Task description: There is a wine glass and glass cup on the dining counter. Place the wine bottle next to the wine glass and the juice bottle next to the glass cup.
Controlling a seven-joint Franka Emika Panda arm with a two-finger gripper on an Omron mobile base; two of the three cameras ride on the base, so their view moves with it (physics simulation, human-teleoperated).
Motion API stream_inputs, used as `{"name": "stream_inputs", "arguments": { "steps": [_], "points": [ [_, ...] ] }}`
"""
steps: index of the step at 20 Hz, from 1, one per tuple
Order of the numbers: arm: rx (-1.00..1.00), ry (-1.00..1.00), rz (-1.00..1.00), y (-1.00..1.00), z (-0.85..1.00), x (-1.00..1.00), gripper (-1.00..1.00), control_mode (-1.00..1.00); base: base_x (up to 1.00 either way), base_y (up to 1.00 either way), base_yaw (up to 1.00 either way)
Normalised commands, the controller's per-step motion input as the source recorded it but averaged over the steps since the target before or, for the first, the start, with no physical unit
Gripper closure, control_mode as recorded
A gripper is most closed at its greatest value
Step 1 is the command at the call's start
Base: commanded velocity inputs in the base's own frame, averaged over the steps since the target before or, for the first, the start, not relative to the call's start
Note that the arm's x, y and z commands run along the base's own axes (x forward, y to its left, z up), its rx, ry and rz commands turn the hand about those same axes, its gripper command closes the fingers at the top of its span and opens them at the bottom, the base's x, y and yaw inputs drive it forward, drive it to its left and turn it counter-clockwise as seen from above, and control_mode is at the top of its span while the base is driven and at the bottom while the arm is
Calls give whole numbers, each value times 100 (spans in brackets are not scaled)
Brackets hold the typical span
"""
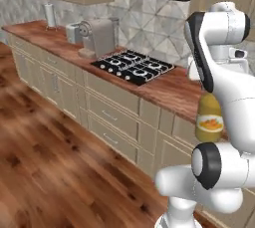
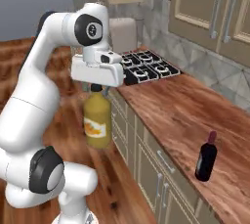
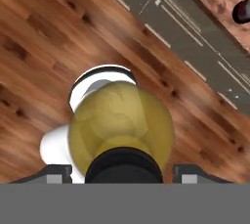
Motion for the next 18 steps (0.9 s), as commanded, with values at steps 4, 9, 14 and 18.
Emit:
{"name": "stream_inputs", "arguments": {
  "steps": [4, 9, 14, 18],
  "points": [
    [0, 0, 0, 0, 0, 0, 100, 100, -6, 2, 100],
    [0, 0, 0, 0, 0, 0, 100, 100, -5, 2, 100],
    [0, 0, 0, 0, 0, 0, 100, 100, -1, 1, 100],
    [0, 0, 0, 0, 0, 0, 100, 100, 0, 1, 100]
  ]
}}
